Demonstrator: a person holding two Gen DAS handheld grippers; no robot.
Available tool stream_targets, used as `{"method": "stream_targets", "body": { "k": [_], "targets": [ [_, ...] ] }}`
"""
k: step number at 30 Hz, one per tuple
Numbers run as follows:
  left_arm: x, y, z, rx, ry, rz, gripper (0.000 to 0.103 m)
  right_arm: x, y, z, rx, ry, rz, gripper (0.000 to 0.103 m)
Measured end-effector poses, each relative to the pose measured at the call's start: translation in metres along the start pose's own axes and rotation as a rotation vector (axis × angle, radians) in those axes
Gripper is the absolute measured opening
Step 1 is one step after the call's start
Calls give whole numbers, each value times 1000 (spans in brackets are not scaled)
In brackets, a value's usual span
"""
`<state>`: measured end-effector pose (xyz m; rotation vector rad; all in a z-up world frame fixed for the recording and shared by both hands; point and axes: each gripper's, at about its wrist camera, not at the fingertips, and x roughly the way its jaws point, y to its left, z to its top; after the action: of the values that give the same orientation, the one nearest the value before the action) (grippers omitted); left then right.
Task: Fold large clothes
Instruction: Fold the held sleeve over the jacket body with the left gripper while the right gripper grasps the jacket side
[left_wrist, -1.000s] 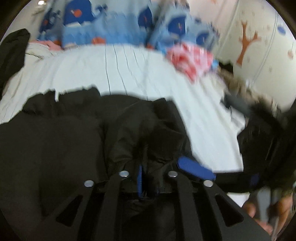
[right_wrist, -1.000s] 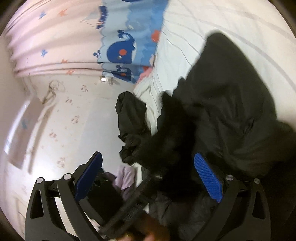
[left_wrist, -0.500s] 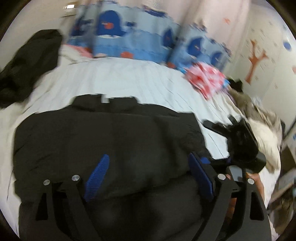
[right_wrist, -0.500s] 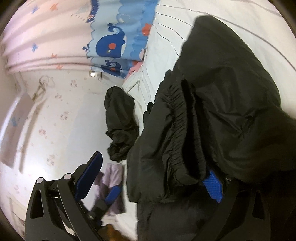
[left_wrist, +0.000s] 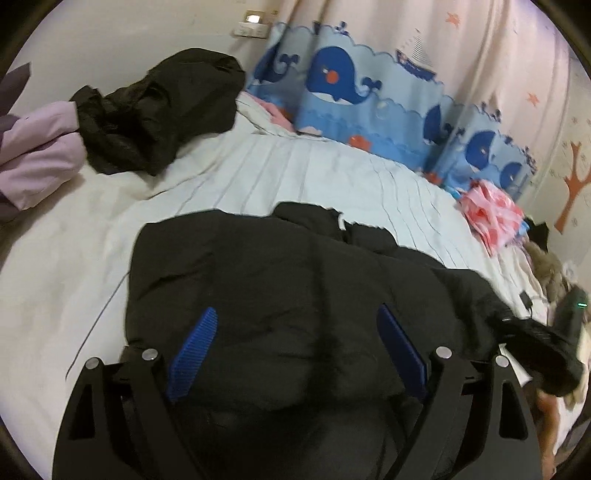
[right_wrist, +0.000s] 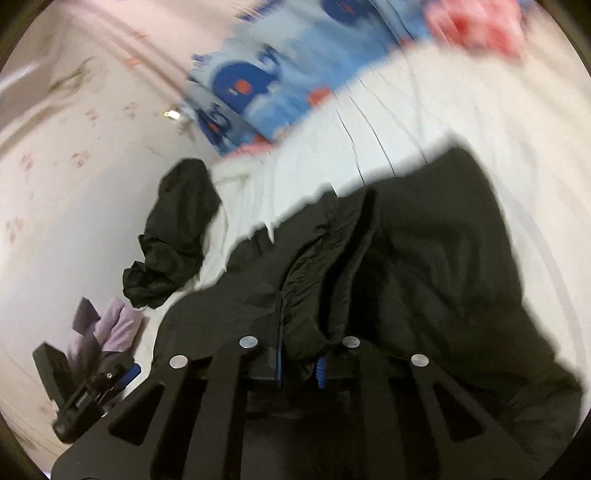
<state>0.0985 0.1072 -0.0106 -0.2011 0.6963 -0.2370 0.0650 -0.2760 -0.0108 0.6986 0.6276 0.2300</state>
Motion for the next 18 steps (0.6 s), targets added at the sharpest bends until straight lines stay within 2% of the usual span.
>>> {"method": "stream_targets", "body": {
  "k": [3,5,7,9,12,16,18],
  "targets": [
    [-11,12,9,-66,-50,-15,85,-46,27,18,-101,-156,-11,11],
    [-17,17,14,-117,-82,-29,89,-76,32,35,-112,-259,-35,11],
    [-17,20,17,-154,-105,-27,92,-84,18,46,-83,-281,-60,11],
    [-9,22,17,-169,-96,-17,92,-77,-6,47,-35,-264,-109,11],
    [14,24,11,-160,-45,32,92,-40,-57,33,71,-150,-212,10],
    [53,37,-2,-140,84,153,92,-9,-93,15,131,-26,-288,10],
    [68,51,-9,-165,144,177,92,-4,-96,12,139,1,-299,10]
  ]
}}
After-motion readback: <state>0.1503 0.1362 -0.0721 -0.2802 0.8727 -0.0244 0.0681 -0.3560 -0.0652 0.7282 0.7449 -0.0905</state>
